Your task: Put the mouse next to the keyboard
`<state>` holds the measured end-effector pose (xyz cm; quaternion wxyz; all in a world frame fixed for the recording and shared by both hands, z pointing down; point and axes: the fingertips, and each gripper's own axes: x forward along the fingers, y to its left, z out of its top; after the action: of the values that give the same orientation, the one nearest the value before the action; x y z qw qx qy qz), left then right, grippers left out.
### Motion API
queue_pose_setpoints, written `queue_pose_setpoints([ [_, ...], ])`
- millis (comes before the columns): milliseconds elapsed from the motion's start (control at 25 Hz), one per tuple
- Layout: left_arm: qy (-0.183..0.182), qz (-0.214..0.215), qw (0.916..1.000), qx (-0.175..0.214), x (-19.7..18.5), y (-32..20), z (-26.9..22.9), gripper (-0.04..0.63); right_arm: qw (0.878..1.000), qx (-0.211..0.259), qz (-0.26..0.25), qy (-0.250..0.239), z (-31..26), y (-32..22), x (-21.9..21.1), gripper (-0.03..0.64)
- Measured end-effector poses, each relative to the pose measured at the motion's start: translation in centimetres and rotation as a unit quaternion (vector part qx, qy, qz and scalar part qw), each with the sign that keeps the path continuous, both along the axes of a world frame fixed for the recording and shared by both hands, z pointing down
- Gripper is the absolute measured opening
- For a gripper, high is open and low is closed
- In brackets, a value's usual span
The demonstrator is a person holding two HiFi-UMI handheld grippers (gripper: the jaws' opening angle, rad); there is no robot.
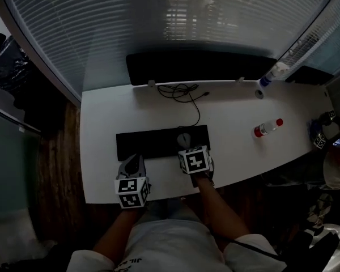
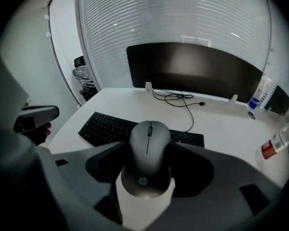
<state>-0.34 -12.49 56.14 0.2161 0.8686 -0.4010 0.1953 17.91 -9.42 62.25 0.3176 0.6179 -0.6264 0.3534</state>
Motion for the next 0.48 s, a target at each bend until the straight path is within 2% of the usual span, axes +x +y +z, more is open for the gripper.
queue_pose_setpoints([
  [280,-0.002,0.042,0.9991,0.004,6.6,2.2,-0.5,0.006,0.999,-0.008,0.036,0.006,1.3,5.0,7.8,0.287],
  [480,-0.008,0.05,0.9987,0.004,9.5,3.3,-0.6,0.006,0.998,-0.032,0.06,0.012,3.1,8.1,12.8,0.287],
])
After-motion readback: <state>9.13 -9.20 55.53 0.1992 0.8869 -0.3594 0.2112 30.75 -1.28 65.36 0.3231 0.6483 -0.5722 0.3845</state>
